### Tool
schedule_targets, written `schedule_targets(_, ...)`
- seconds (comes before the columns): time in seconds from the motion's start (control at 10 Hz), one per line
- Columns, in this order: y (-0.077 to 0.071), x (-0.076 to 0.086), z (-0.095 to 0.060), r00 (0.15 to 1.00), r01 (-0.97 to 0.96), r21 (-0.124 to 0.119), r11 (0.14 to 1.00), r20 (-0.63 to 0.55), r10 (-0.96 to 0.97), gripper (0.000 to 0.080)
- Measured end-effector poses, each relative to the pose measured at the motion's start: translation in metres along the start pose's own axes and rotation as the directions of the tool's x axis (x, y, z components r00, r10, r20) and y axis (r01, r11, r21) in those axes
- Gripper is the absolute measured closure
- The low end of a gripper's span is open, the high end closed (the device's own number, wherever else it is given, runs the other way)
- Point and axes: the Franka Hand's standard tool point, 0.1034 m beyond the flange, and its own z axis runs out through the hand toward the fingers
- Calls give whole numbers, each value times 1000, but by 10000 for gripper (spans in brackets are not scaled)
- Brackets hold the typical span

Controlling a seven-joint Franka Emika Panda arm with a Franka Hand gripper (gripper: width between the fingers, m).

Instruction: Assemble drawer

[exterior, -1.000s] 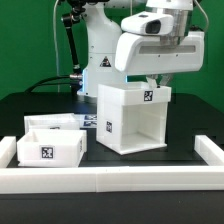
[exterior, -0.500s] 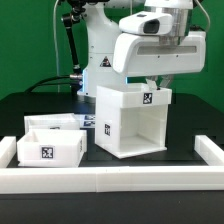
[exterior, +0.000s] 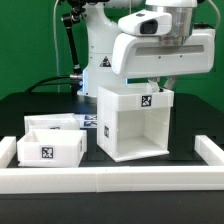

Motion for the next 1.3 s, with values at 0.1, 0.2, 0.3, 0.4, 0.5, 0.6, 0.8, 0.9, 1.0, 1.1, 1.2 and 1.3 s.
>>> schedule_targets(0.1, 9, 14, -2, 1000, 13, -1, 1000, -12, -13, 760)
schedule_targets(0.2, 18, 24, -2, 998, 42, -7, 999, -40, -42, 760)
schedule_targets(0.3, 18, 23, 0, 999, 36, -6, 999, -39, -36, 760)
schedule_targets(0.4, 17, 23, 1, 999, 38, -6, 999, -37, -38, 760)
schedule_targets(0.5, 17, 22, 1, 999, 38, -6, 999, -36, -38, 760)
schedule_targets(0.6, 14, 22, 2, 999, -2, -12, 1000, -52, 1, 760)
schedule_targets(0.8, 9, 23, 2, 994, -73, -12, 997, -82, 72, 760)
schedule_targets(0.9, 12, 33, 1, 991, -91, -2, 996, -99, 90, 760)
schedule_targets(1.0, 16, 45, -1, 992, -83, 1, 997, -92, 83, 760)
schedule_targets(1.1, 21, 62, -3, 994, -67, 1, 998, -91, 66, 761)
schedule_targets(1.2, 27, 75, -5, 993, -49, -2, 999, -107, 49, 760)
schedule_targets(1.3, 26, 74, -5, 993, -50, -2, 999, -107, 49, 760)
